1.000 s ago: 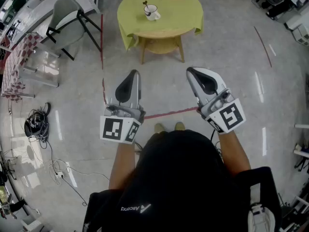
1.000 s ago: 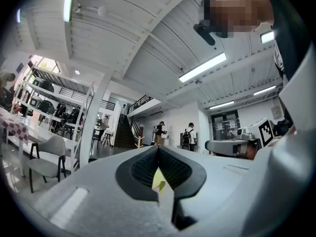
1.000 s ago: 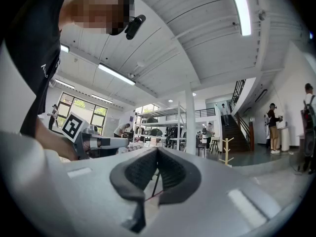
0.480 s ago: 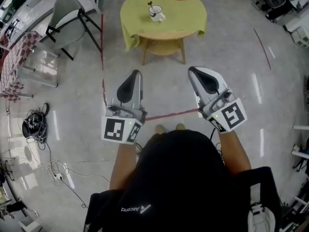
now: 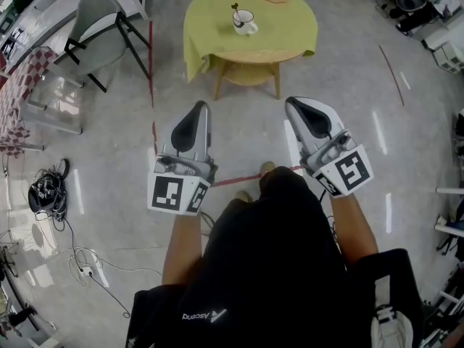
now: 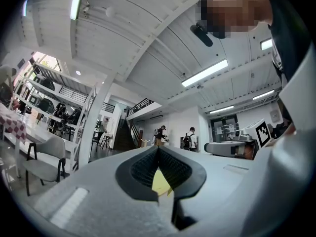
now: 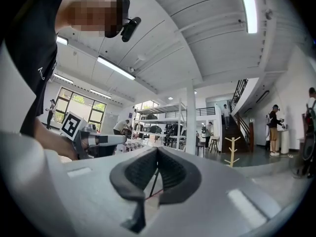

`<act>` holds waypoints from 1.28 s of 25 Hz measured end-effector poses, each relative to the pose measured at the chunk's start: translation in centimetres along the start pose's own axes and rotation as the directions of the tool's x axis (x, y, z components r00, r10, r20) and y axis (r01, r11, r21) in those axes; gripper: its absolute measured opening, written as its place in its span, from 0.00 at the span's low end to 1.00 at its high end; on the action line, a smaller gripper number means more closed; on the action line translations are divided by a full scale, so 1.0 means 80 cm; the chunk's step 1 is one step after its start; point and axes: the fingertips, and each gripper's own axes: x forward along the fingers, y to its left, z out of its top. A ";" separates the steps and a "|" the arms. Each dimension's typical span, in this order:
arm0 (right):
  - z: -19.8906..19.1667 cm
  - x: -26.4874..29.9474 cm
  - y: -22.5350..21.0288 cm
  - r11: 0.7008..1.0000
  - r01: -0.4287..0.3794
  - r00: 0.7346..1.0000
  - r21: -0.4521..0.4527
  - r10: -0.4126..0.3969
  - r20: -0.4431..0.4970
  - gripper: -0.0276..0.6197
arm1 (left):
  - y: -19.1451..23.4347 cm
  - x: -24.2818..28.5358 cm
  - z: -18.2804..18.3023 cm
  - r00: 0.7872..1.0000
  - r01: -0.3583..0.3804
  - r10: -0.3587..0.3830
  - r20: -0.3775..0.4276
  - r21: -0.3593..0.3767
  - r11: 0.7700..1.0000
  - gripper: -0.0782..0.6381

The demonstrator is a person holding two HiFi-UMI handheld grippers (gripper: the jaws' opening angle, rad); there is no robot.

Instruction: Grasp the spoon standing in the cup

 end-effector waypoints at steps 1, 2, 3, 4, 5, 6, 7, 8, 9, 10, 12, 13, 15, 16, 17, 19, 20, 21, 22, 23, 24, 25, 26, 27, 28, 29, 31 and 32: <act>-0.001 0.007 -0.003 1.000 0.000 1.000 -0.001 0.000 0.001 0.05 | 0.006 0.004 -0.002 1.000 0.001 -0.001 0.000 -0.001 1.000 0.12; -0.002 0.015 -0.007 1.000 -0.002 1.000 -0.002 0.002 0.003 0.05 | 0.012 0.009 -0.004 1.000 0.001 -0.001 0.000 -0.001 1.000 0.12; -0.003 0.024 -0.011 1.000 -0.006 1.000 -0.004 0.006 0.005 0.05 | 0.018 0.016 -0.005 1.000 0.000 0.000 0.000 0.000 1.000 0.12; -0.004 0.033 -0.016 1.000 -0.010 1.000 -0.006 0.010 0.008 0.05 | 0.024 0.024 -0.007 1.000 0.000 0.000 0.000 0.002 1.000 0.12; -0.006 0.041 -0.023 1.000 -0.014 1.000 -0.006 0.014 0.011 0.05 | 0.028 0.032 -0.009 1.000 0.000 0.000 0.000 0.006 1.000 0.12; -0.009 0.050 -0.031 1.000 -0.016 1.000 -0.006 0.016 0.013 0.05 | 0.033 0.042 -0.011 1.000 0.000 0.000 -0.002 0.009 1.000 0.12; -0.012 0.059 -0.041 1.000 -0.017 1.000 -0.004 0.017 0.016 0.05 | 0.037 0.053 -0.014 1.000 0.000 0.000 -0.006 0.014 1.000 0.12; -0.015 0.069 -0.053 1.000 -0.017 1.000 -0.001 0.017 0.019 0.05 | 0.043 0.065 -0.017 1.000 0.001 0.000 -0.010 0.019 1.000 0.12; -0.019 0.080 -0.066 1.000 -0.018 1.000 0.001 0.018 0.022 0.05 | 0.049 0.078 -0.021 1.000 0.000 0.000 -0.014 0.024 1.000 0.12; -0.024 0.091 -0.080 1.000 -0.020 0.999 0.002 0.020 0.024 0.05 | 0.055 0.093 -0.026 1.000 -0.002 0.002 -0.018 0.030 1.000 0.12; -0.036 0.115 -0.112 1.000 -0.029 0.999 0.002 0.029 0.027 0.05 | 0.071 0.128 -0.034 1.000 -0.007 0.008 -0.022 0.038 0.999 0.12; -0.042 0.129 -0.130 0.999 -0.034 0.999 0.003 0.034 0.027 0.05 | 0.078 0.149 -0.038 1.000 -0.010 0.011 -0.025 0.040 0.999 0.12; -0.052 0.157 -0.172 0.999 -0.042 0.999 0.004 0.042 0.028 0.05 | 0.093 0.194 -0.045 0.999 -0.010 0.011 -0.033 0.045 0.999 0.12; -0.056 0.171 -0.193 0.999 -0.046 0.999 0.008 0.045 0.030 0.05 | 0.101 0.218 -0.048 0.999 -0.010 0.012 -0.037 0.049 0.999 0.12; -0.059 0.185 -0.214 0.999 -0.048 0.998 0.015 0.048 0.033 0.05 | 0.109 0.241 -0.050 0.999 -0.012 0.015 -0.043 0.054 0.998 0.12; -0.066 0.213 -0.257 0.998 -0.055 0.998 0.032 0.054 0.036 0.05 | 0.126 0.286 -0.055 0.998 -0.024 0.027 -0.054 0.059 0.998 0.12; -0.070 0.226 -0.277 0.997 -0.061 0.998 0.039 0.060 0.031 0.05 | 0.135 0.309 -0.058 0.998 -0.030 0.034 -0.059 0.060 0.998 0.12; -0.075 0.239 -0.296 0.997 -0.070 0.997 0.042 0.069 0.023 0.05 | 0.143 0.331 -0.062 0.997 -0.036 0.040 -0.065 0.061 0.998 0.12; -0.081 0.252 -0.313 0.996 -0.081 0.997 0.043 0.081 0.014 0.05 | 0.151 0.352 -0.067 0.996 -0.040 0.044 -0.072 0.062 0.997 0.12; -0.086 0.266 -0.328 0.994 -0.095 0.995 0.046 0.095 0.007 0.05 | 0.158 0.372 -0.072 0.996 -0.043 0.048 -0.078 0.065 0.997 0.12; -0.091 0.279 -0.342 0.993 -0.109 0.994 0.047 0.109 0.002 0.05 | 0.166 0.390 -0.077 0.995 -0.047 0.053 -0.083 0.068 0.997 0.12; -0.097 0.292 -0.356 0.991 -0.124 0.992 0.048 0.125 -0.001 0.05 | 0.174 0.407 -0.083 0.994 -0.052 0.058 -0.089 0.072 0.996 0.12; -0.103 0.304 -0.370 0.989 -0.140 0.990 0.049 0.141 -0.004 0.05 | 0.181 0.423 -0.088 0.993 -0.058 0.065 -0.094 0.075 0.995 0.12; -0.109 0.316 -0.381 0.986 -0.157 0.987 0.054 0.158 -0.007 0.05 | 0.188 0.437 -0.094 0.992 -0.065 0.073 -0.099 0.077 0.995 0.12; -0.114 0.327 -0.391 0.983 -0.175 0.984 0.061 0.176 -0.009 0.05 | 0.194 0.450 -0.099 0.991 -0.072 0.080 -0.104 0.077 0.994 0.12; -0.118 0.337 -0.399 0.979 -0.194 0.981 0.069 0.195 -0.008 0.05 | 0.199 0.461 -0.103 0.991 -0.077 0.085 -0.108 0.077 0.994 0.12; -0.126 0.358 -0.410 0.970 -0.229 0.973 0.078 0.231 -0.015 0.05 | 0.210 0.477 -0.109 0.989 -0.085 0.094 -0.112 0.077 0.993 0.12; -0.132 0.368 -0.413 0.967 -0.242 0.969 0.081 0.244 -0.027 0.05 | 0.215 0.483 -0.112 0.989 -0.089 0.097 -0.114 0.077 0.993 0.12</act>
